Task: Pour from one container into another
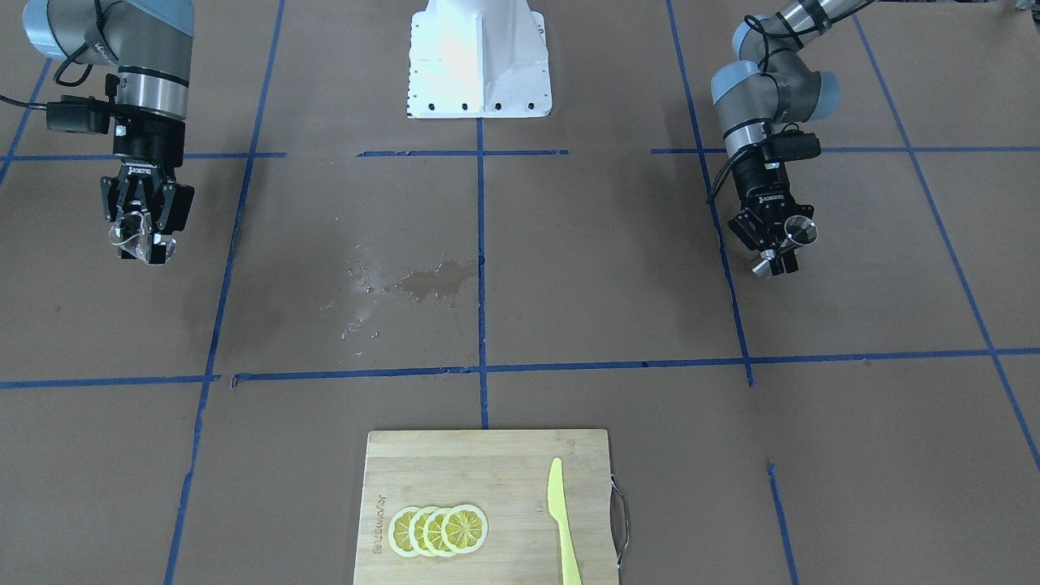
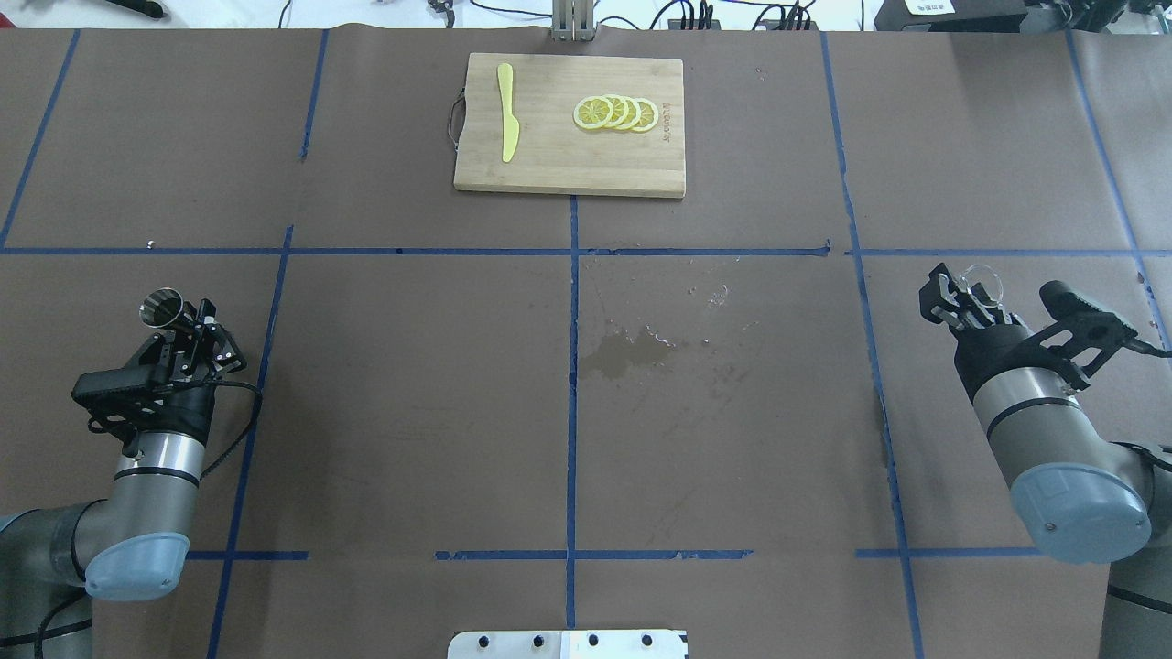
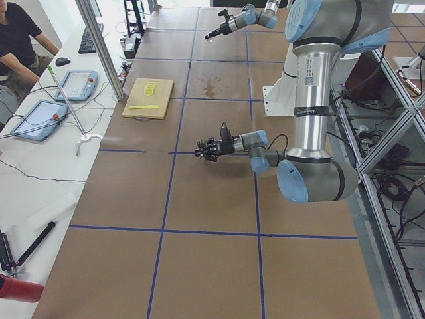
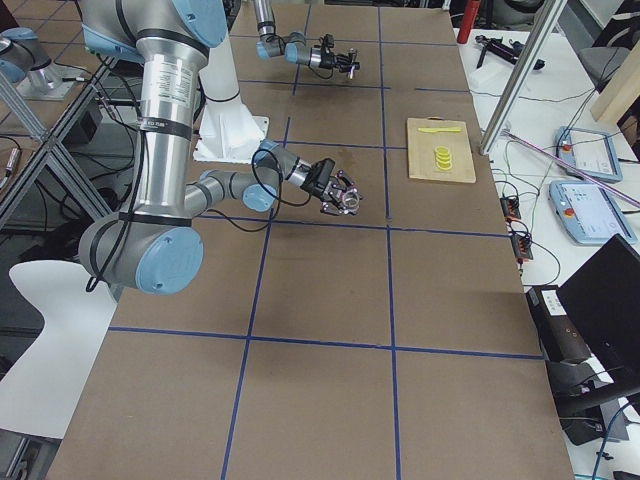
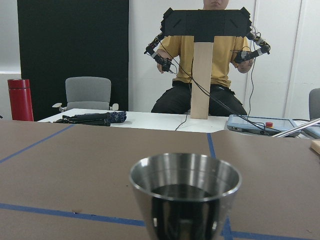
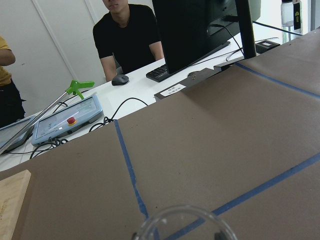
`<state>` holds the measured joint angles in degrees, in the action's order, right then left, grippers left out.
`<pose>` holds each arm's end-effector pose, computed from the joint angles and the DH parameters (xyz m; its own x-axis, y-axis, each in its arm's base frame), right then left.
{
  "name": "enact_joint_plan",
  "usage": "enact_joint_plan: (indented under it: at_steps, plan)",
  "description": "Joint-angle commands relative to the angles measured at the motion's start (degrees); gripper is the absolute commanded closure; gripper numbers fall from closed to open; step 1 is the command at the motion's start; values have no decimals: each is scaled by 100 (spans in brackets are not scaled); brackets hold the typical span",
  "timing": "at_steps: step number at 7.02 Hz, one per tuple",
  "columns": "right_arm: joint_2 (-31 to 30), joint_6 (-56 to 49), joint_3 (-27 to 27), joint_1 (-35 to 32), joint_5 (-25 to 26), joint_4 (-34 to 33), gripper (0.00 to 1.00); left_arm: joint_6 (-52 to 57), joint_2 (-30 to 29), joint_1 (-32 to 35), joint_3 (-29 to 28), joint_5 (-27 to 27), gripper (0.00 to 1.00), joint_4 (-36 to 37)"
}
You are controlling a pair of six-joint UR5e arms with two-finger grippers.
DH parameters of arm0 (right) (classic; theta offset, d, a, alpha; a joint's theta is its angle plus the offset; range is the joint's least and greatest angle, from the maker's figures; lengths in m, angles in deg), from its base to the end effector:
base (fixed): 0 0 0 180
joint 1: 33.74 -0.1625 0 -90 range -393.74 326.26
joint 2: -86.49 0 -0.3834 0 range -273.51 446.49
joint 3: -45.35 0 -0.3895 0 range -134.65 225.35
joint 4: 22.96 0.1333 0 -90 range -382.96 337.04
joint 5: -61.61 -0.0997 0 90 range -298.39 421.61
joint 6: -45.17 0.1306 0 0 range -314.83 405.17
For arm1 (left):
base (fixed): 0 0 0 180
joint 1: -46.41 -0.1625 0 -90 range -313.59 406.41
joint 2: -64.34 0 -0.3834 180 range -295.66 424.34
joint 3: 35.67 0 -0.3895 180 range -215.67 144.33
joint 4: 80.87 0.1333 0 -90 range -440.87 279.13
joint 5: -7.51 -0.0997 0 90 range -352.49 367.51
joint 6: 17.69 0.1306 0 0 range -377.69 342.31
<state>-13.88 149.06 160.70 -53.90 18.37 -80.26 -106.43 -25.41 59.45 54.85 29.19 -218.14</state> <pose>-0.3348 -0.3663 0.4255 0.4355 0.3351 0.8355 -0.8718 0.3884 0.2986 0.4206 -0.3588 0.5031 0.6740 -0.1478 -0.7238 0.7366 0.2085 0.6434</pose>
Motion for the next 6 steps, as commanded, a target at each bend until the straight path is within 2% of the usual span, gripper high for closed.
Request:
enact_joint_plan:
  at_steps: [1,6]
  plan:
    - [0,0,-21,-5,0,0,100,31,-25,-4,-52,4,79,42]
    - [0,0,-30,3,0,0,100,31,-43,-56,-43,30,59,122]
